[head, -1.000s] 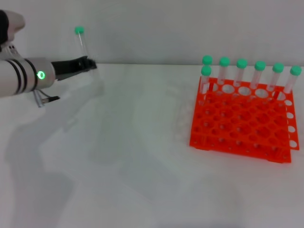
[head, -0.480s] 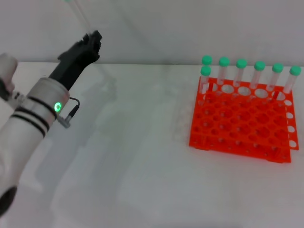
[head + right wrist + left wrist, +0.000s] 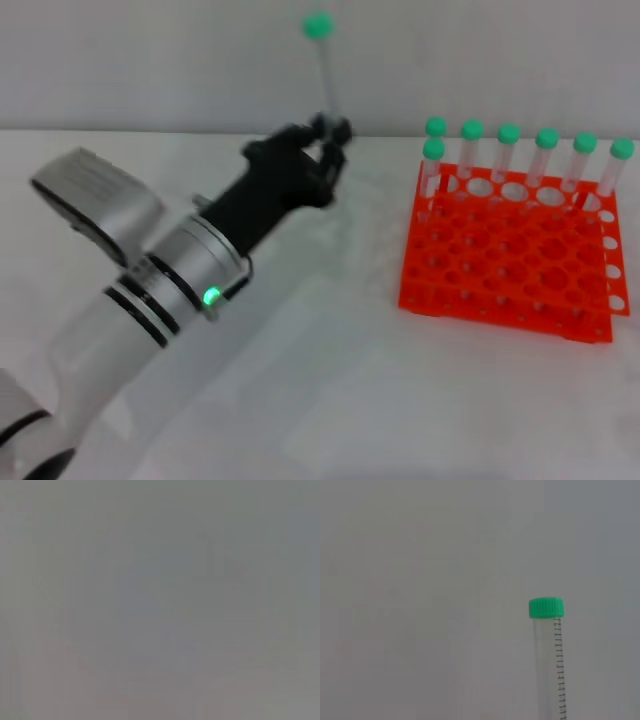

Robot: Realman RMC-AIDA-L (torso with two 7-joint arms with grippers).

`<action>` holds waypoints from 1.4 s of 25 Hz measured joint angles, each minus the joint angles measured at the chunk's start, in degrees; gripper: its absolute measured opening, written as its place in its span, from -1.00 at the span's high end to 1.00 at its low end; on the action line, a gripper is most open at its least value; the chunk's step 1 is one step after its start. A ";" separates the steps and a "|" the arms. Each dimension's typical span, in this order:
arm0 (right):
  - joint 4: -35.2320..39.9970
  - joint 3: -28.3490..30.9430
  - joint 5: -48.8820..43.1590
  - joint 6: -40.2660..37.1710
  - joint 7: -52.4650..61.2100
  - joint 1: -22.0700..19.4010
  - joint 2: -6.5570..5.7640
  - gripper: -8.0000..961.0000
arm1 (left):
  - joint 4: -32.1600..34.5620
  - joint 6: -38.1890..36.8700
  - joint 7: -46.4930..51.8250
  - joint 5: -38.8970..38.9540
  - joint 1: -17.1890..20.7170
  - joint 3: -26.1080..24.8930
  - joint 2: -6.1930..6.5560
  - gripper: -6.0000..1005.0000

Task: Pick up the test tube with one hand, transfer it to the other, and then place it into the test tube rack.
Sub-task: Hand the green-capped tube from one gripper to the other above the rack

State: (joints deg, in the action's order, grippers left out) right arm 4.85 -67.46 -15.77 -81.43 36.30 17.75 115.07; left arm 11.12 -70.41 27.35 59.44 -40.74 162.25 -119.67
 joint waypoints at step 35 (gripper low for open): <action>19.59 -11.05 -33.31 -0.45 24.46 9.80 -7.82 -0.62 | 13.72 12.84 -16.83 -12.22 -1.19 -0.41 -1.08 0.50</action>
State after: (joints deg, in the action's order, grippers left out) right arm 24.44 -78.51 -49.08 -81.88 60.76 27.56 107.25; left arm 24.84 -57.56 10.52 47.22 -41.93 161.84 -120.76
